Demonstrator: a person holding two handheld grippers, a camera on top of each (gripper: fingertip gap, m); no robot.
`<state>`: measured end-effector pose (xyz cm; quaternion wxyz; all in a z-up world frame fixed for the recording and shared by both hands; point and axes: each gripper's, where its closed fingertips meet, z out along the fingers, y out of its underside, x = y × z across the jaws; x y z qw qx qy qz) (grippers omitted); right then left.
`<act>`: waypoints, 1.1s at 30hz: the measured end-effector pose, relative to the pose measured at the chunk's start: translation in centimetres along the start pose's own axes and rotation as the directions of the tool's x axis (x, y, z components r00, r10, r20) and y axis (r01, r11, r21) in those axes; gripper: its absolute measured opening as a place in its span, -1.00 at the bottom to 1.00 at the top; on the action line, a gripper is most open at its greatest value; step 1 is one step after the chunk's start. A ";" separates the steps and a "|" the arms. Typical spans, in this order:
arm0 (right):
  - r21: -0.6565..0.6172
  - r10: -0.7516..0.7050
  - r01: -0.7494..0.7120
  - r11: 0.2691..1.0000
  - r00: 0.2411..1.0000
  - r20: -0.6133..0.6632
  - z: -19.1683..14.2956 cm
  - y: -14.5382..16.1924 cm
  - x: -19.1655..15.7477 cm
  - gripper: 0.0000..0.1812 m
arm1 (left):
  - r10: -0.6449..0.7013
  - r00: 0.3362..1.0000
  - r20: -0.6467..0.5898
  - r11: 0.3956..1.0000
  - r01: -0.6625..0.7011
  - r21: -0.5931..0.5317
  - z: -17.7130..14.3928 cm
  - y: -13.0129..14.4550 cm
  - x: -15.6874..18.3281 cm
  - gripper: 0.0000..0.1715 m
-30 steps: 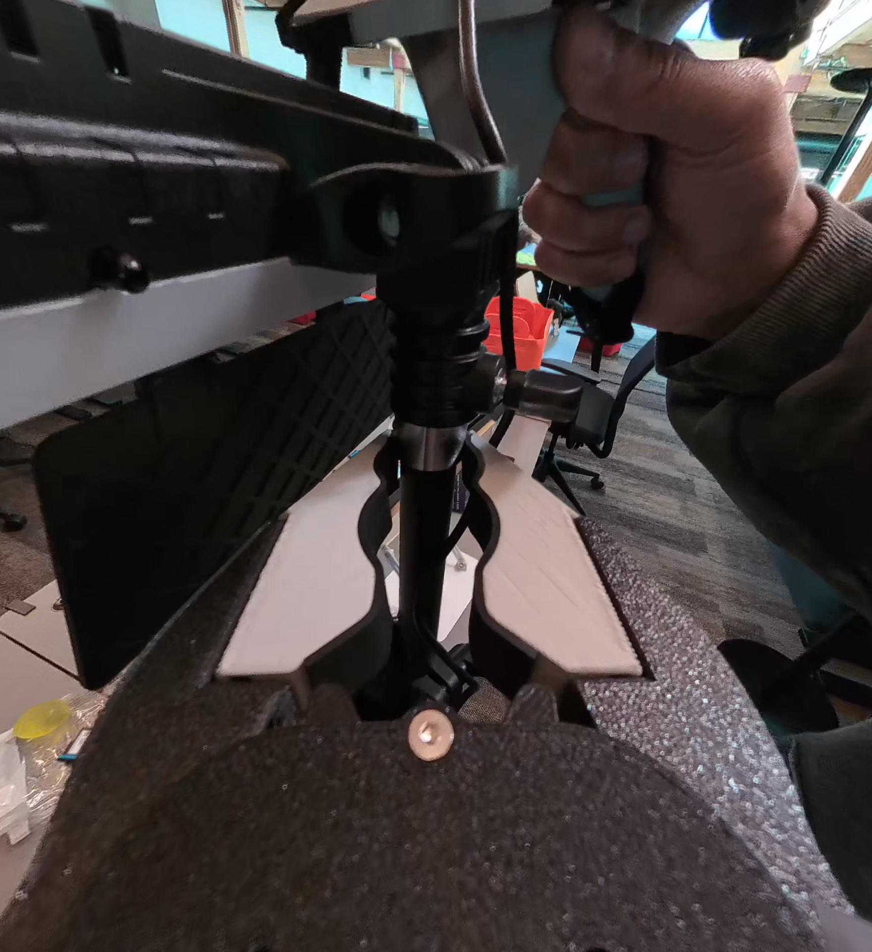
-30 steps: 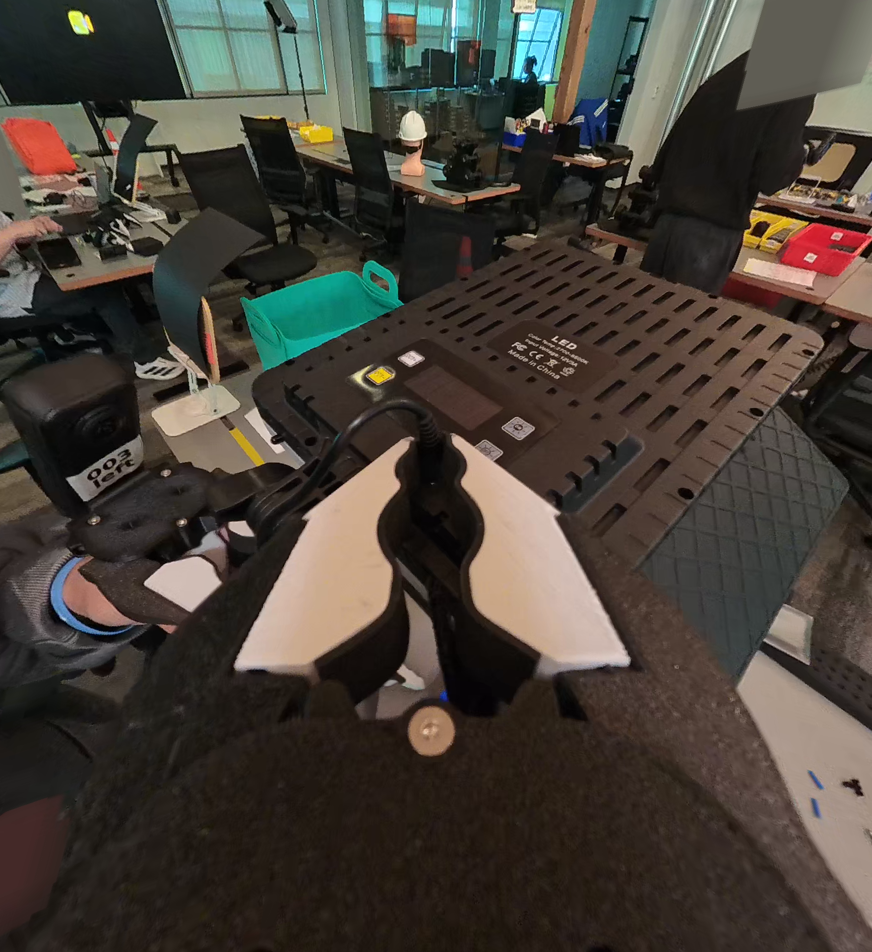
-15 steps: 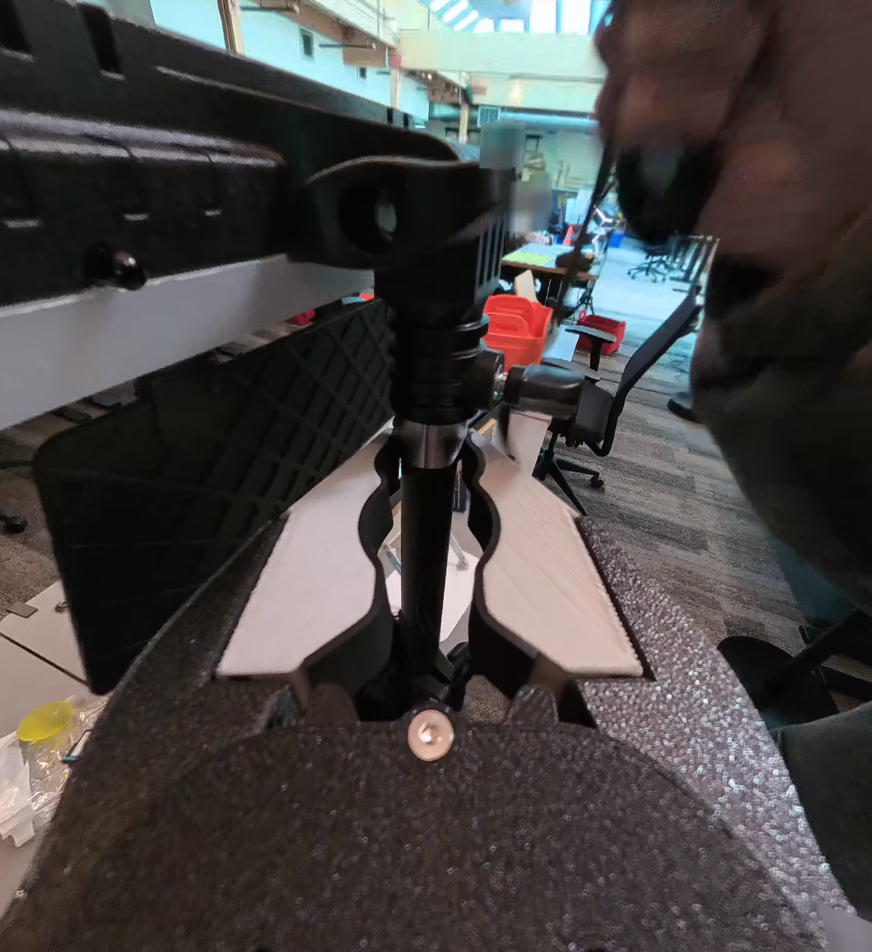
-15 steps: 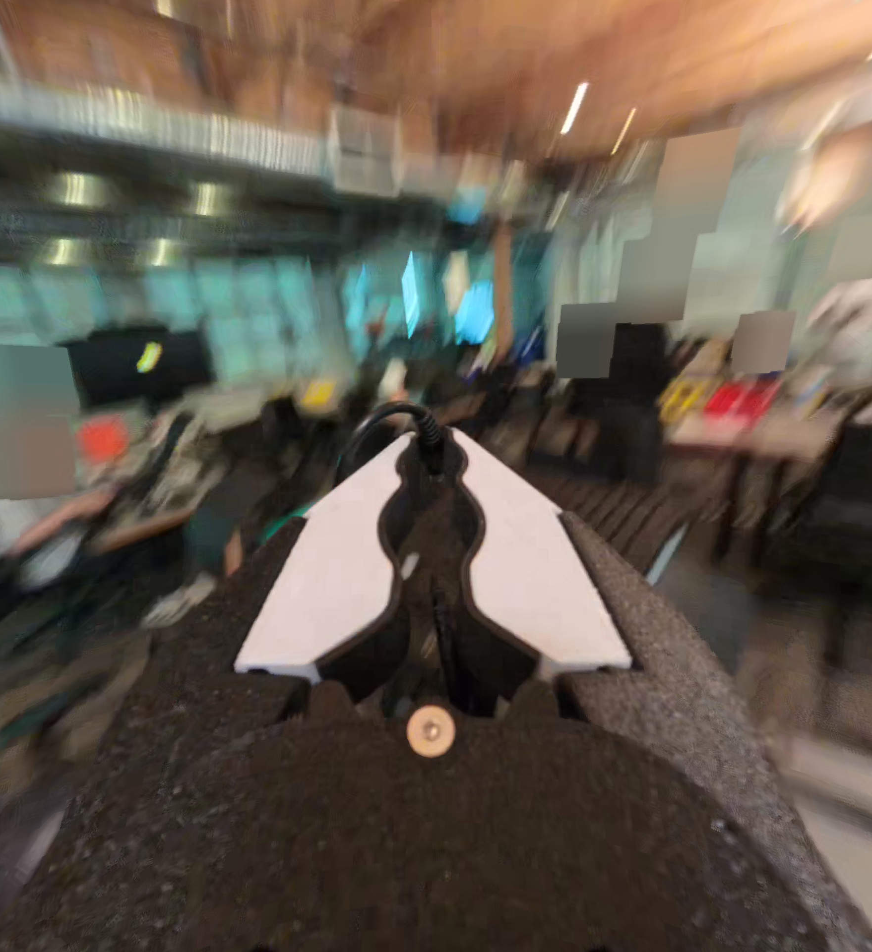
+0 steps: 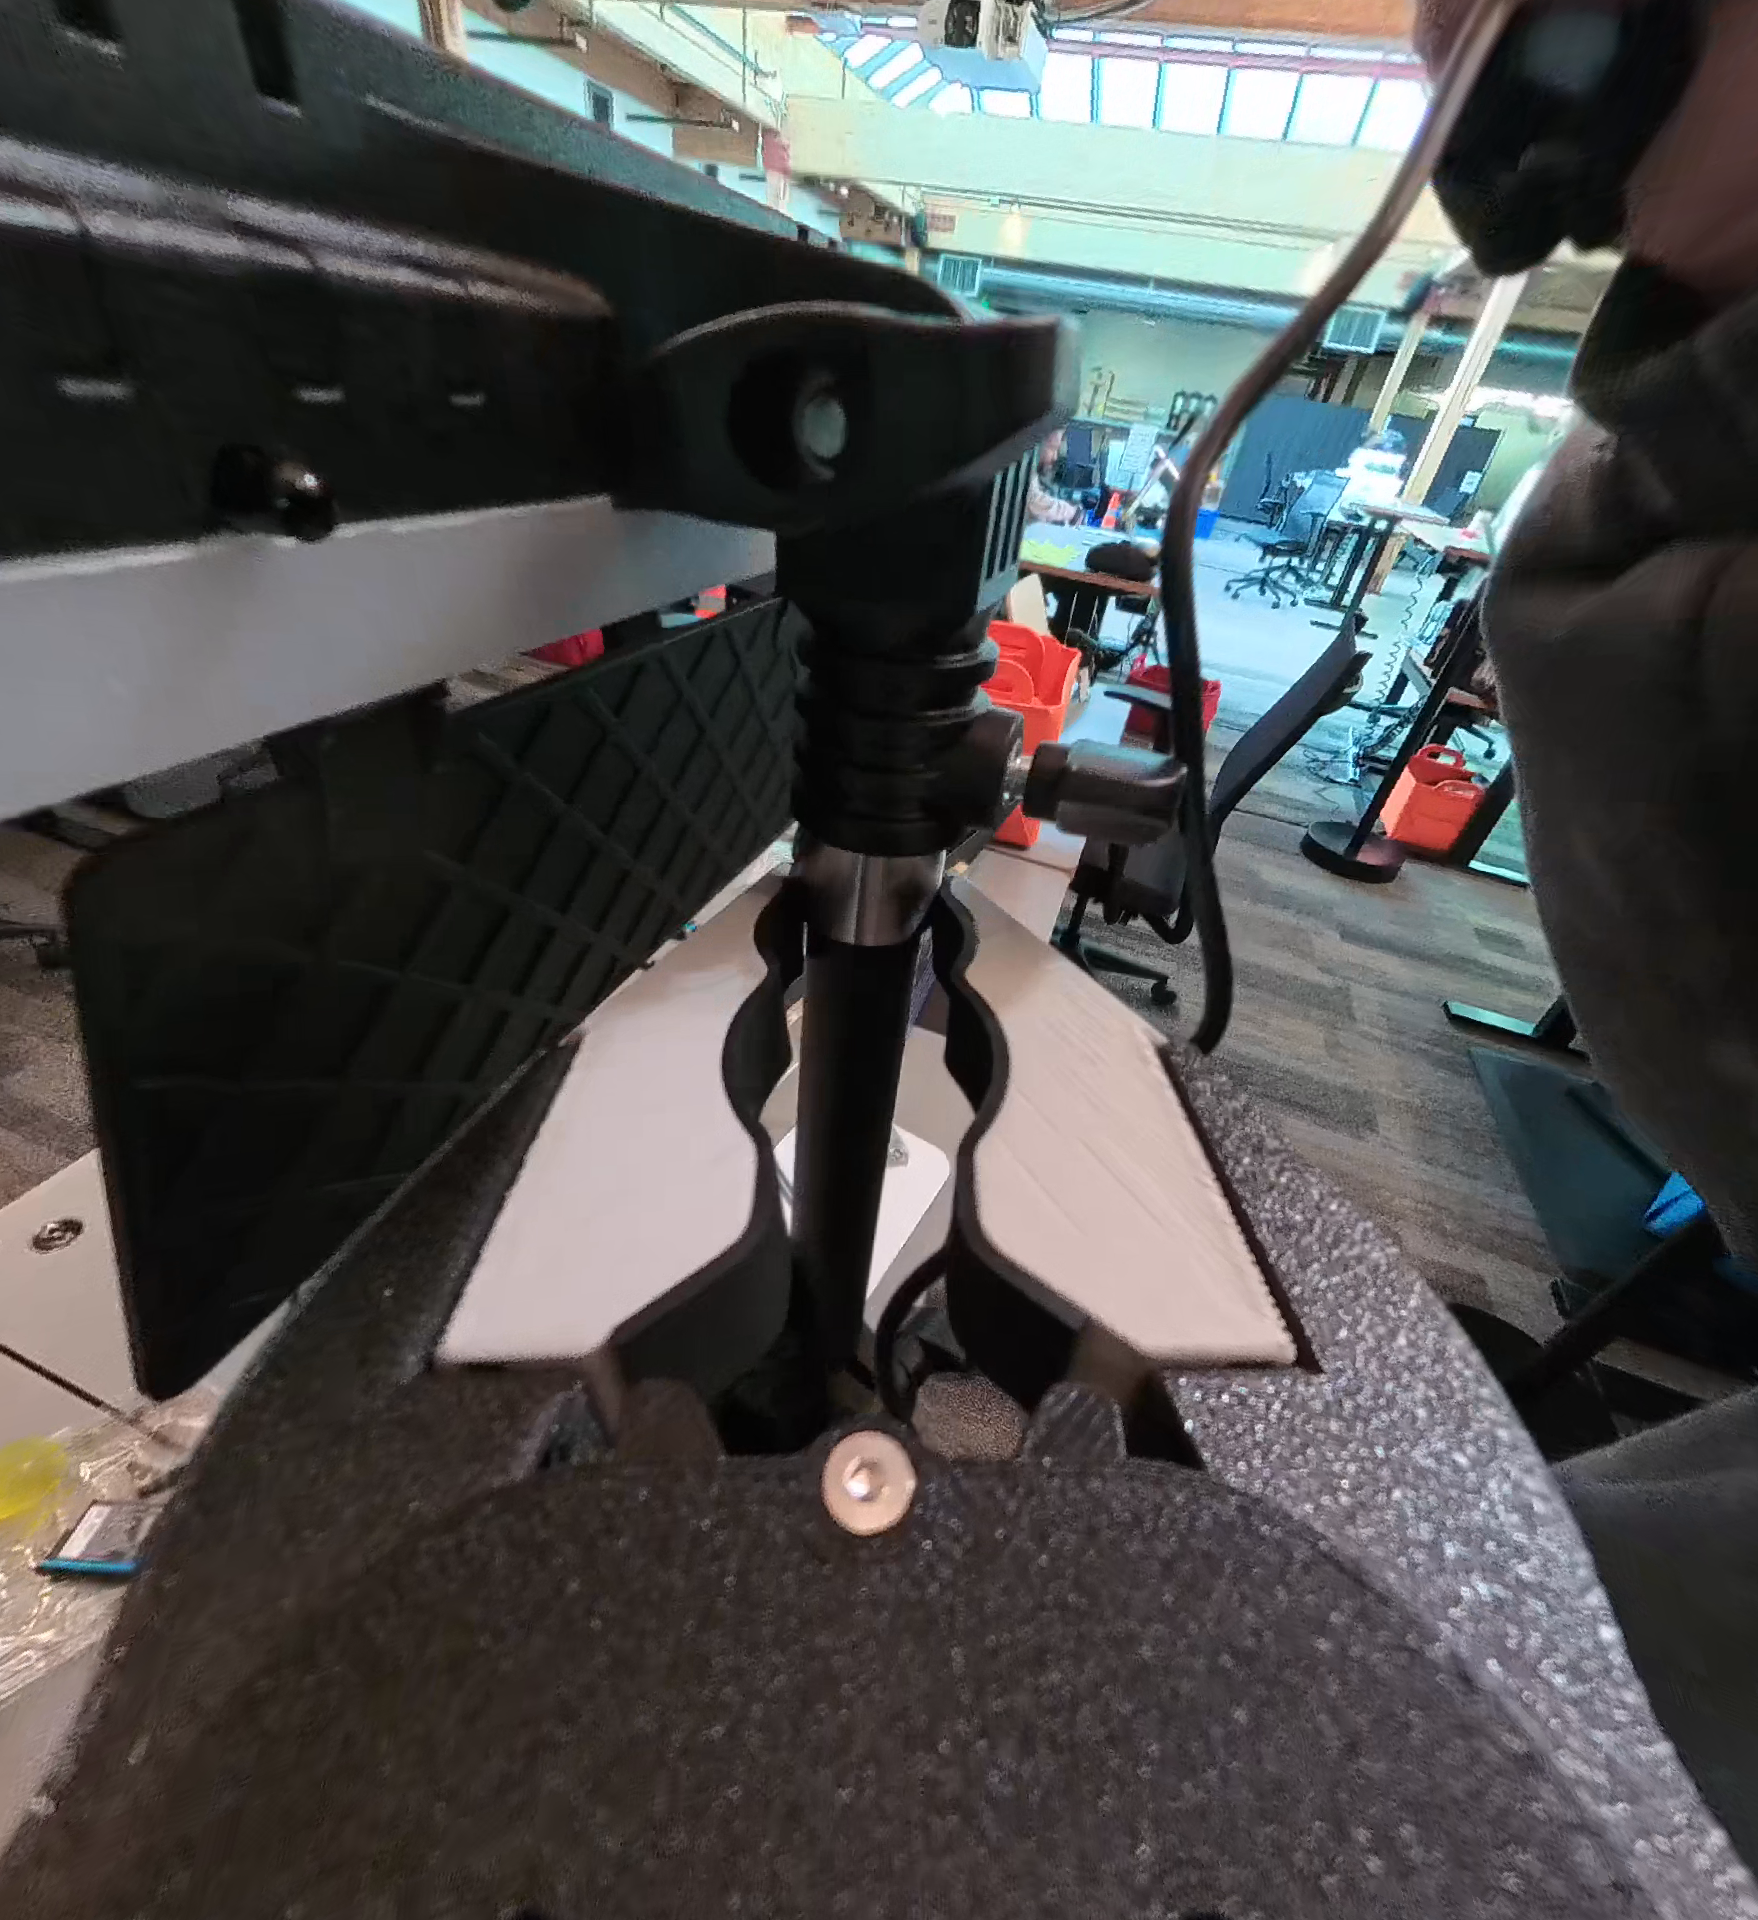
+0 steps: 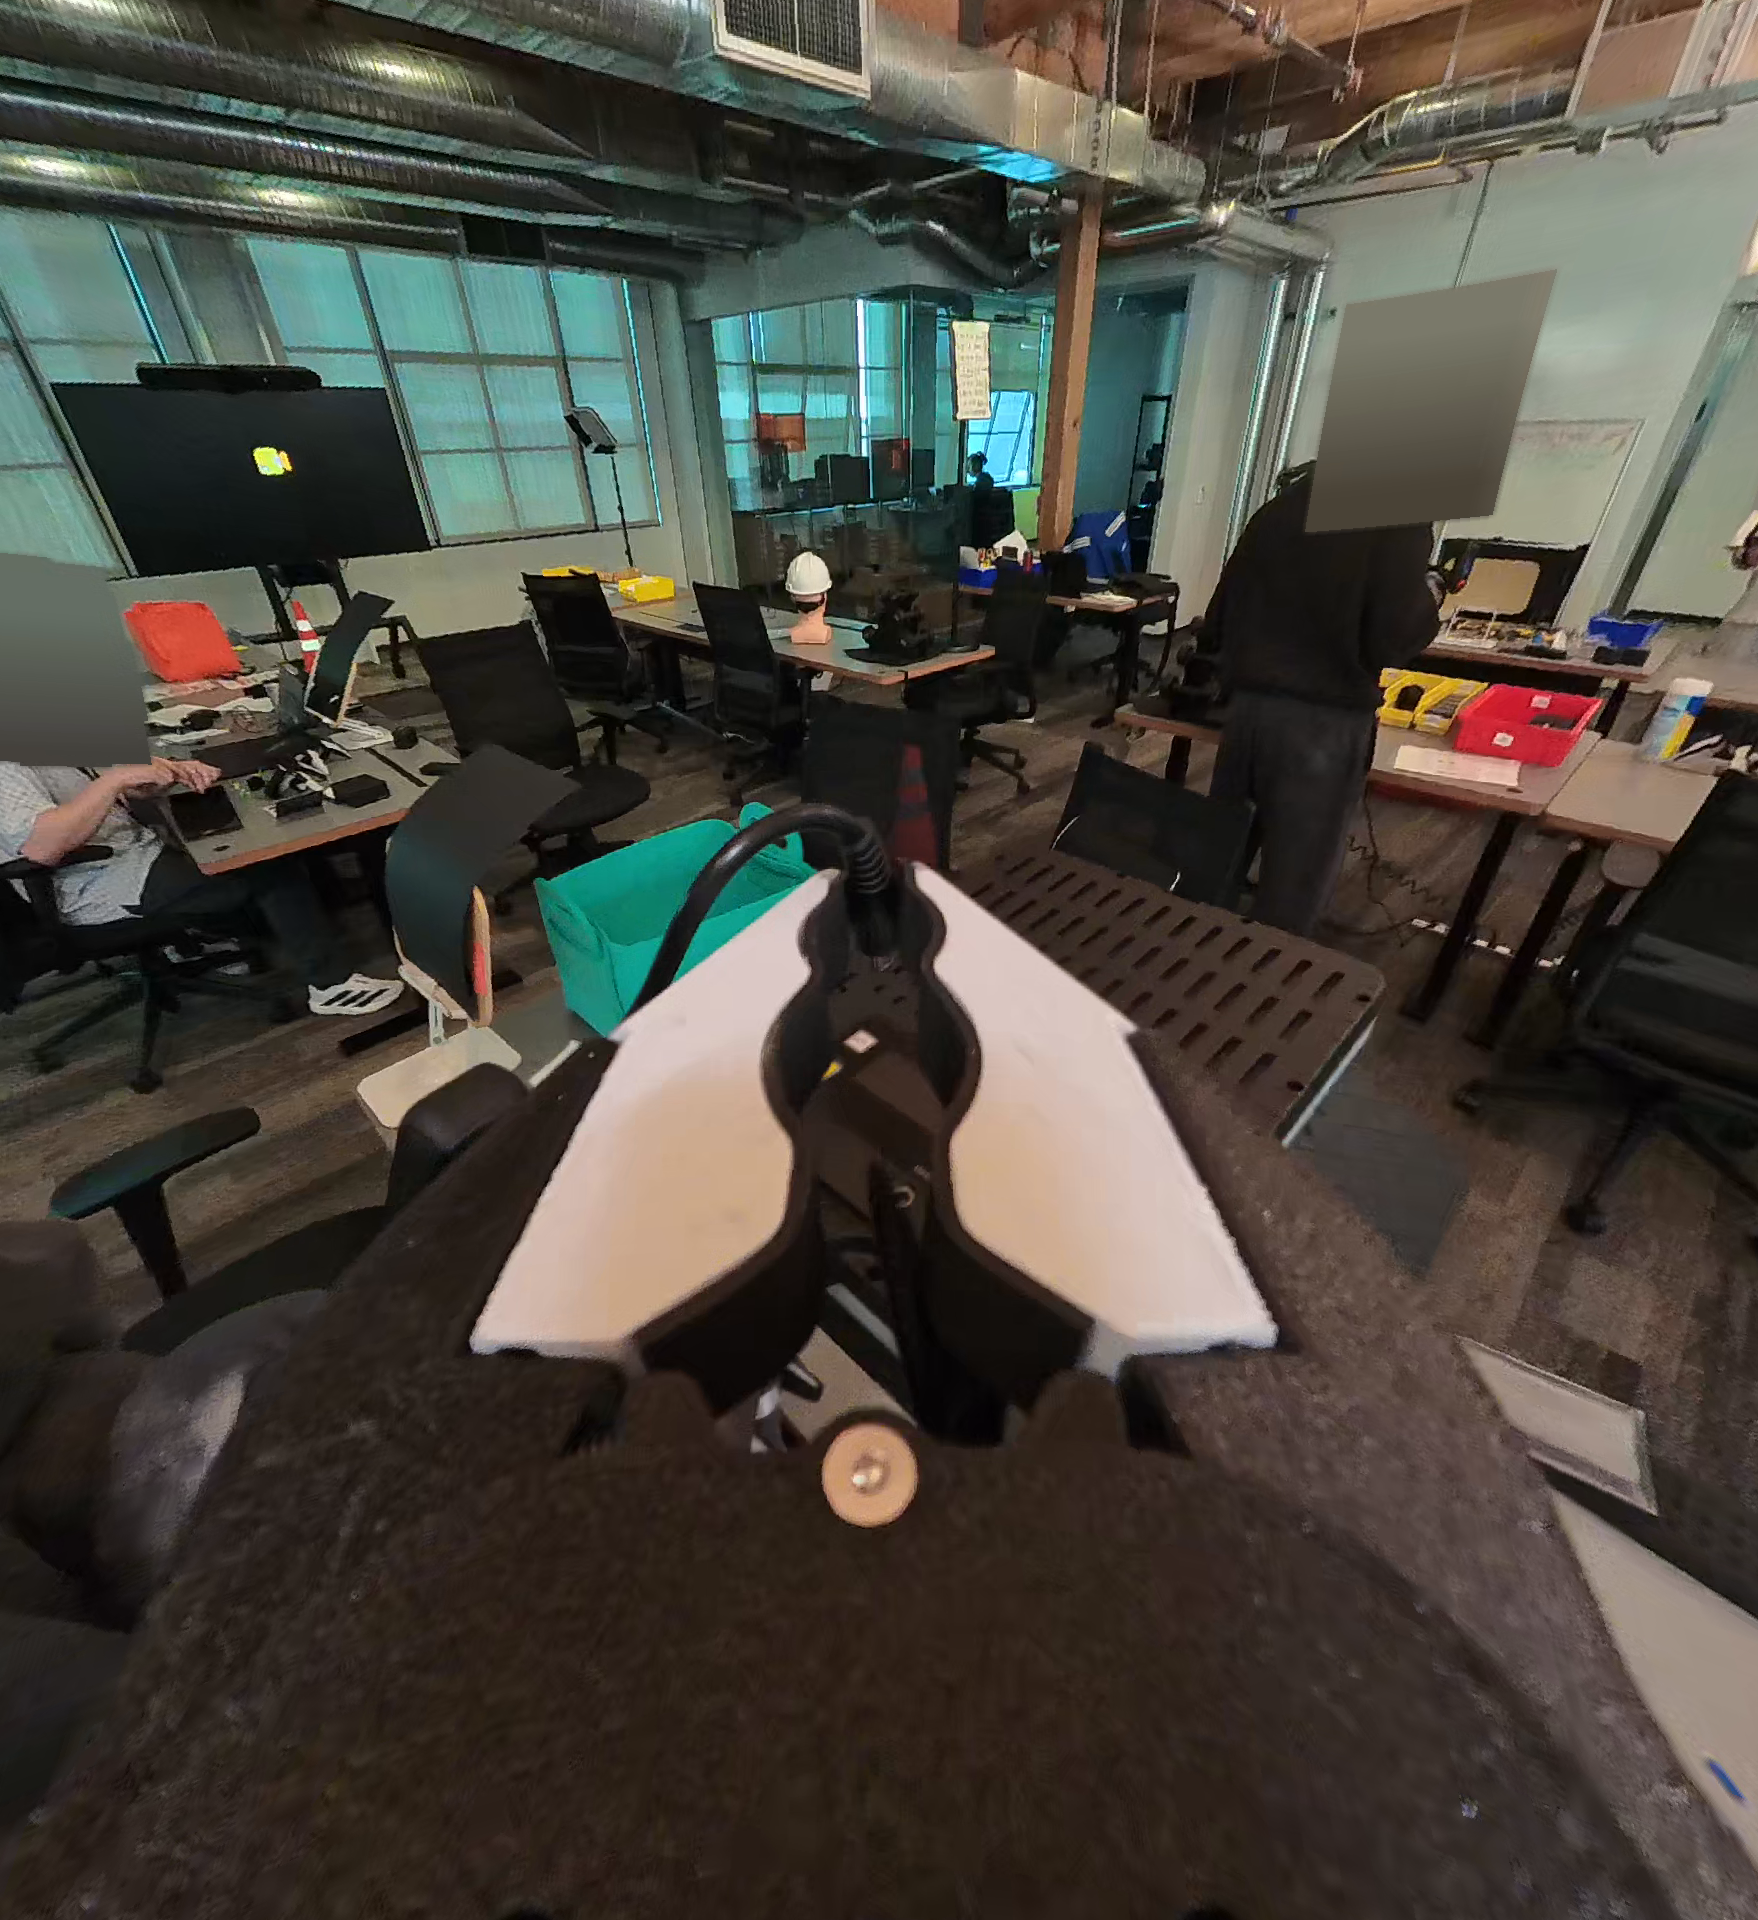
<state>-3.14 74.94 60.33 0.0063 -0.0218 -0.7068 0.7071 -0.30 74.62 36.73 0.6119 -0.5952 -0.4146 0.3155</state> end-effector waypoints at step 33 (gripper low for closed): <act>-0.002 0.003 -0.004 1.000 1.000 -0.025 -4.7 12.0 -1.0 -0.91 | -0.300 0.479 0.825 0.942 0.287 0.175 -39.6 14.8 -1.5 -0.59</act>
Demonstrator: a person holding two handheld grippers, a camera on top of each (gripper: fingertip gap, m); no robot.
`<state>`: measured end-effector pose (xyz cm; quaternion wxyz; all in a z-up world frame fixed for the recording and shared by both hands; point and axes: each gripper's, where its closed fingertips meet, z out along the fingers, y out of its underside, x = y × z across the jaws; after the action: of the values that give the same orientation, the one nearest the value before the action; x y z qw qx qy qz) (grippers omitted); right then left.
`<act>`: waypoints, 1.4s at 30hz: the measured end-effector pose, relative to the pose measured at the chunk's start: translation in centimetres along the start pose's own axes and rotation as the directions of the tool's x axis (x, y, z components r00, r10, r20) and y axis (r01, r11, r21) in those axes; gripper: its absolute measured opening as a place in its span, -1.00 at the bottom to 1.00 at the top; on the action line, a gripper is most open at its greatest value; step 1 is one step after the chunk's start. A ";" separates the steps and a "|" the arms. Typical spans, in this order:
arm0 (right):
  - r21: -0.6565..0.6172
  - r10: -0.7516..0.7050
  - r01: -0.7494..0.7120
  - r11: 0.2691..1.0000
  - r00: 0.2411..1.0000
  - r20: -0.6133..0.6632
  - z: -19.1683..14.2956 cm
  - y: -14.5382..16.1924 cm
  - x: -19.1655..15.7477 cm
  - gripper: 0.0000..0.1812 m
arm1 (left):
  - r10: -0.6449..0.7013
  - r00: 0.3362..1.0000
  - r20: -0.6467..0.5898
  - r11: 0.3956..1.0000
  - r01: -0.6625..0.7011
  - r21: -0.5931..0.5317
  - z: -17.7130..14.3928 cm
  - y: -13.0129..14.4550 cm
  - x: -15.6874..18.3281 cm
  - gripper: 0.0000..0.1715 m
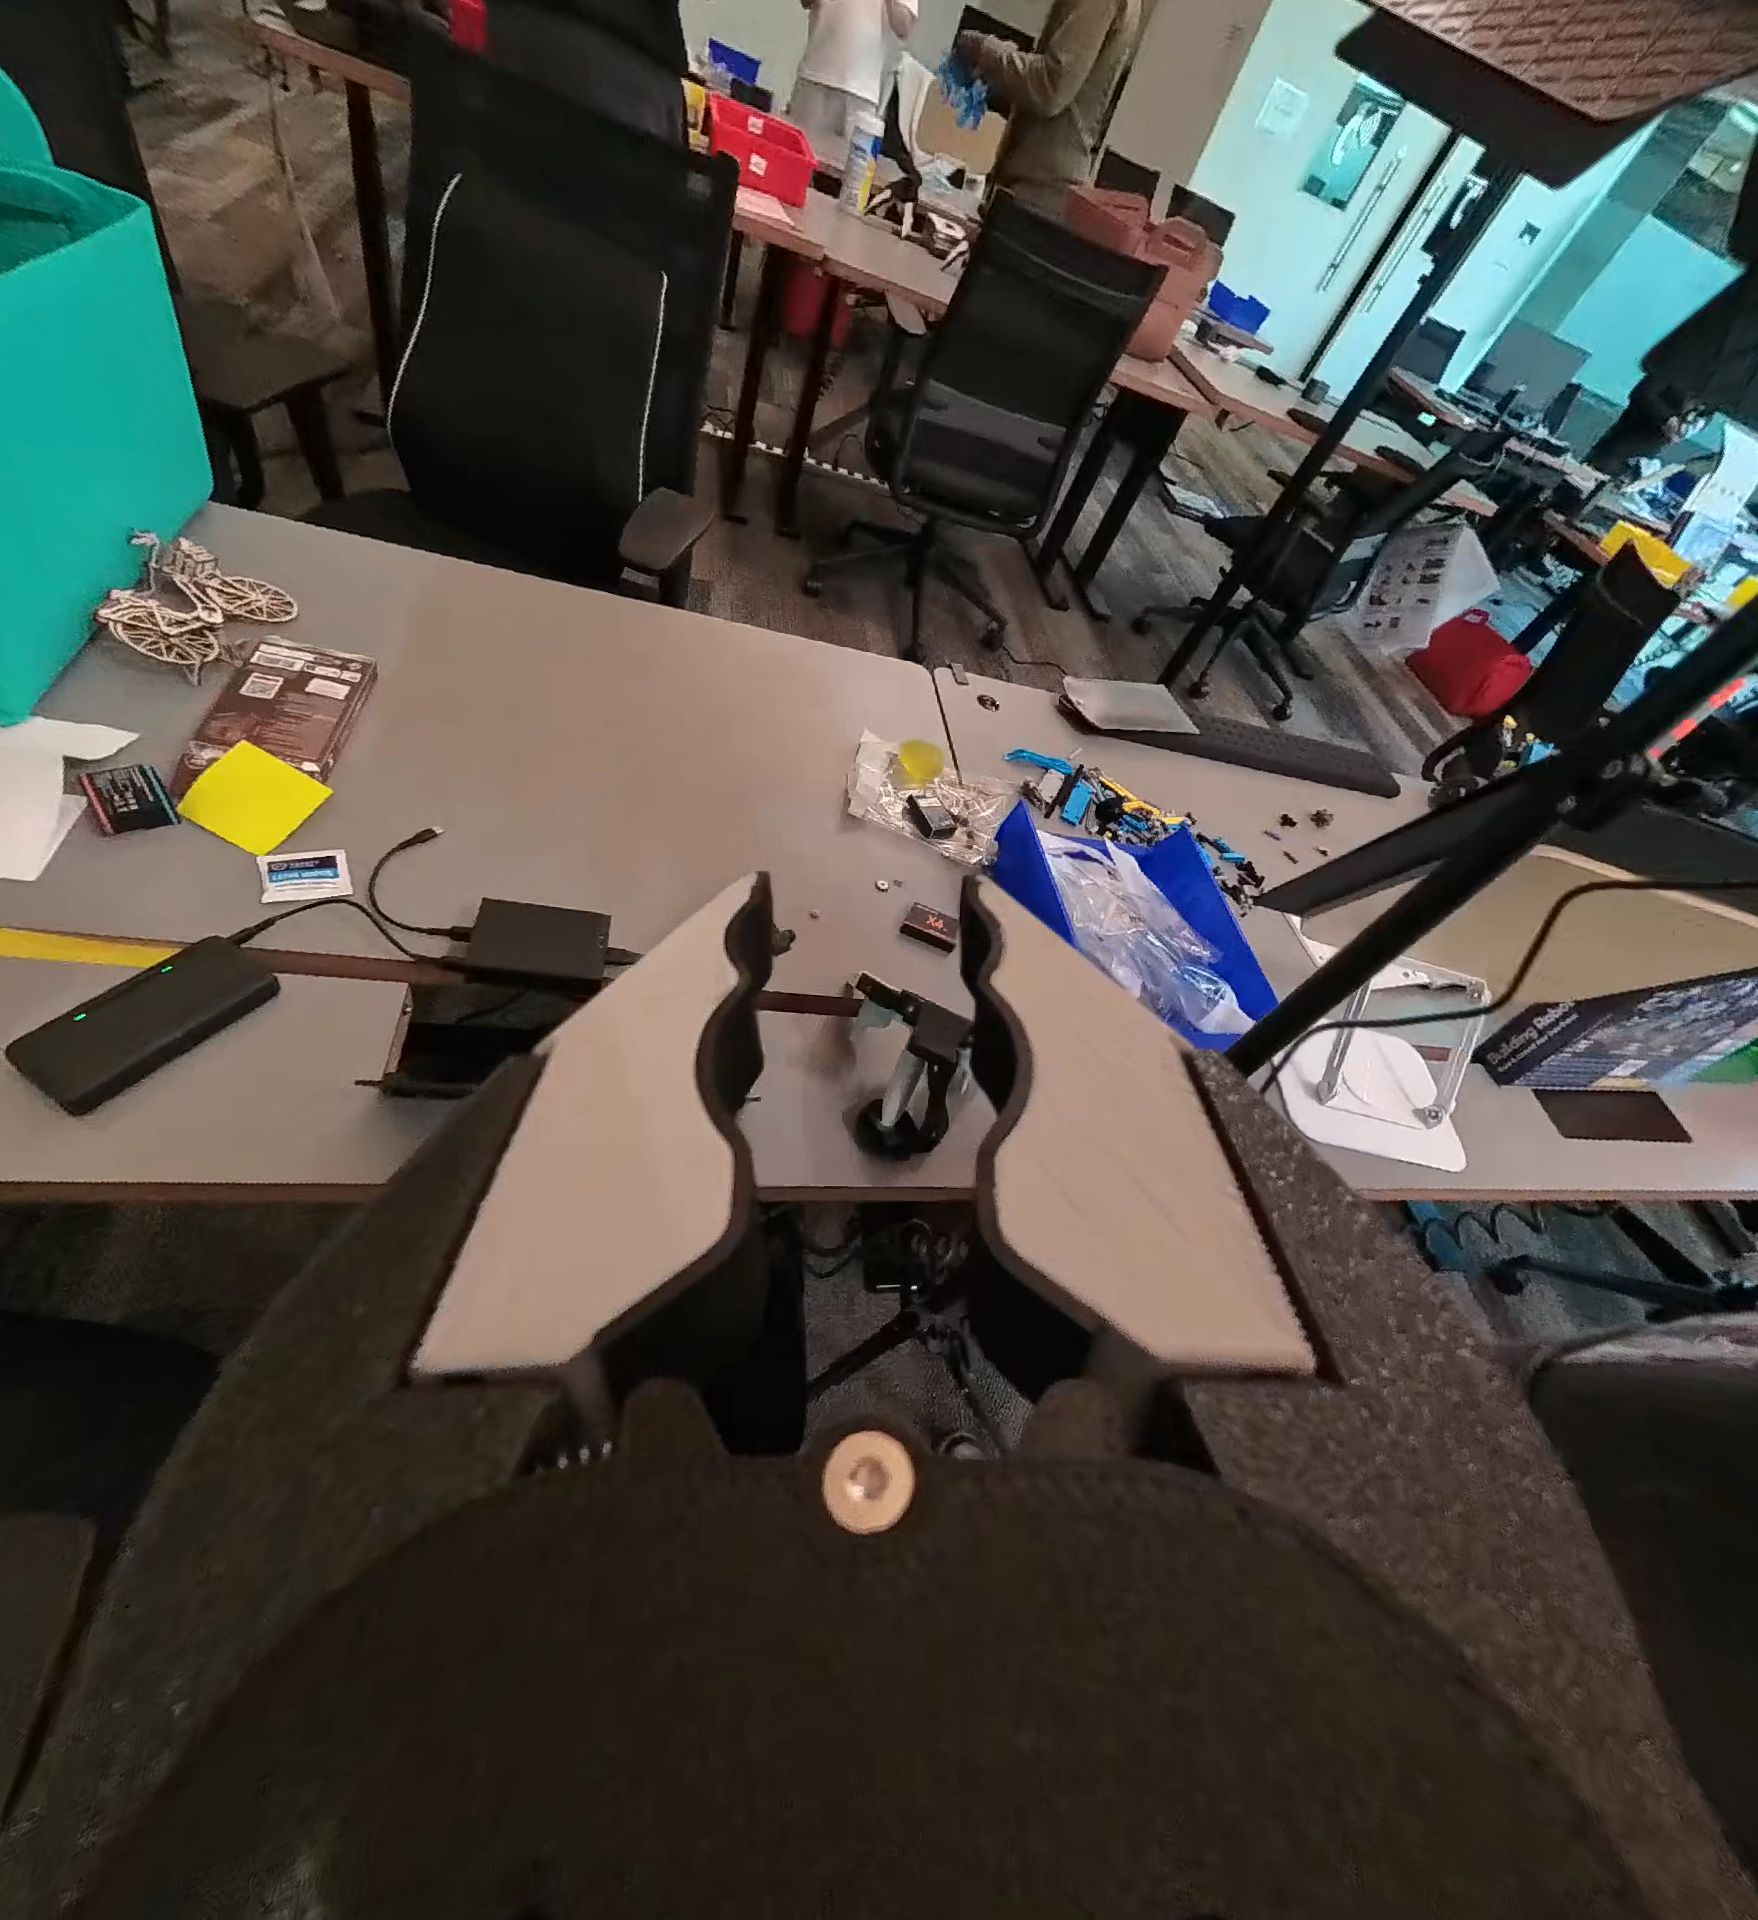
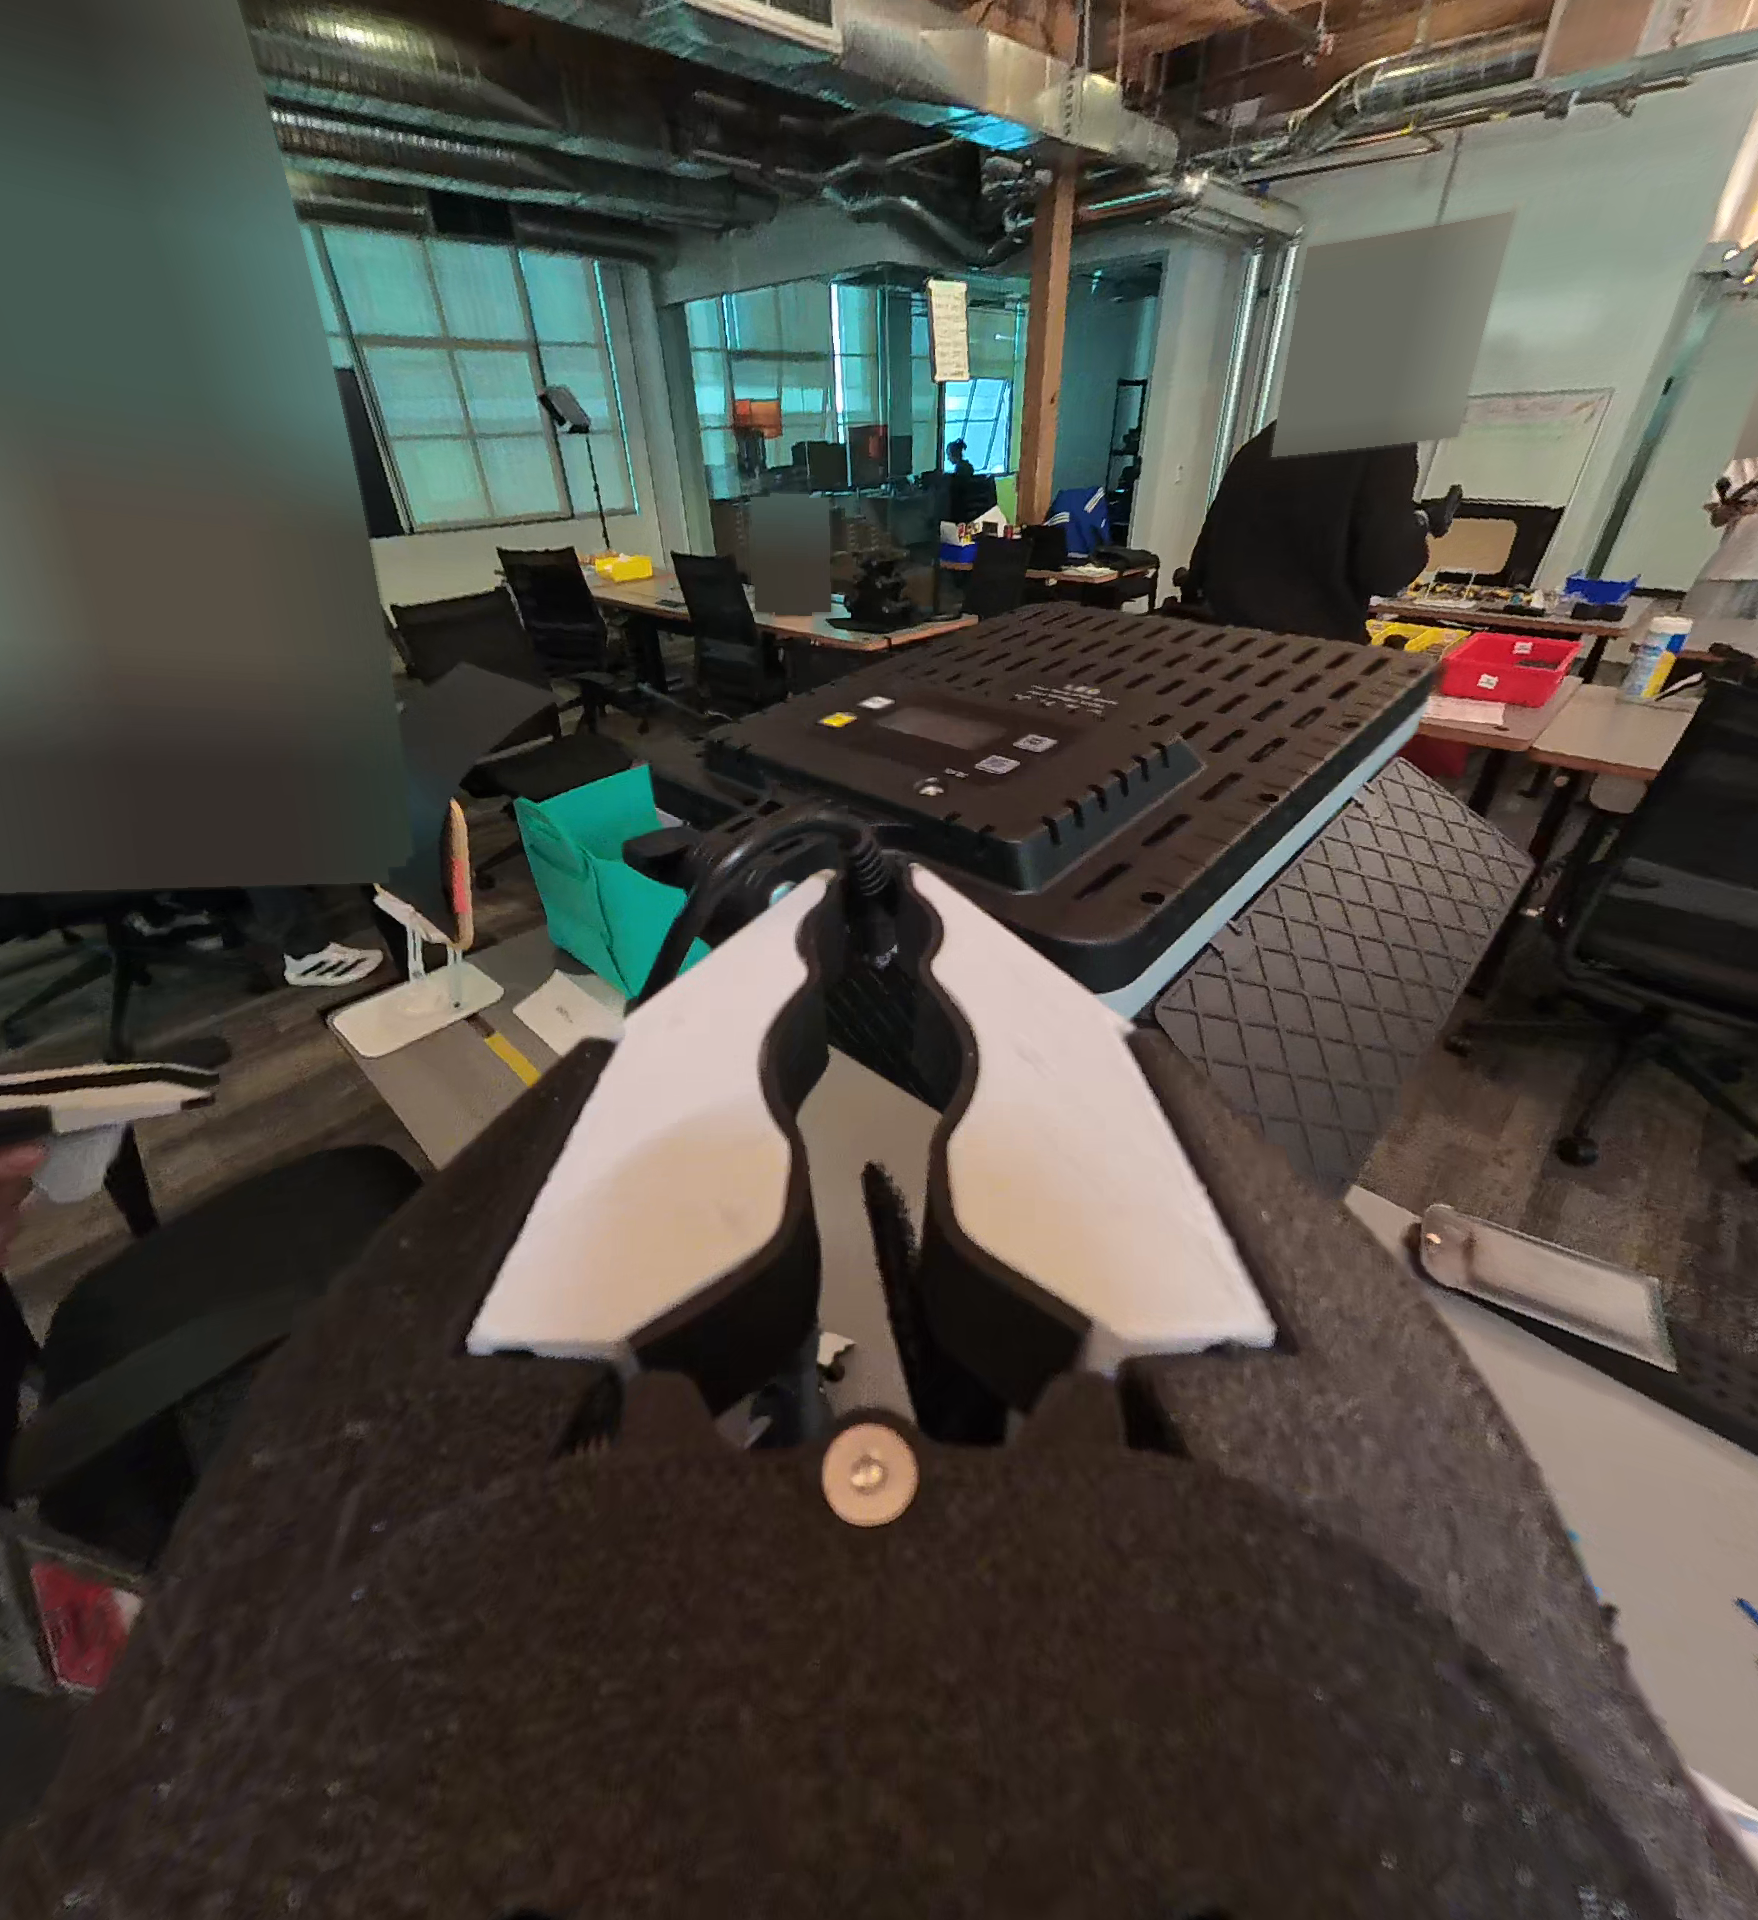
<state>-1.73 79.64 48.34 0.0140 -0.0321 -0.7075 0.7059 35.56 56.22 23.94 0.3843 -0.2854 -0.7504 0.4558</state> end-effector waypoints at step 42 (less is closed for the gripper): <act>-0.408 0.154 -0.033 0.913 0.952 0.266 9.6 -0.1 1.7 -0.91 | 0.193 0.605 -0.772 0.973 -0.219 0.071 18.1 -3.5 35.9 -0.64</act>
<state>-4.09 70.21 48.40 -0.1318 0.0364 -0.8280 0.5438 0.73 74.34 33.22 0.6094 -0.5435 -0.4815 0.3186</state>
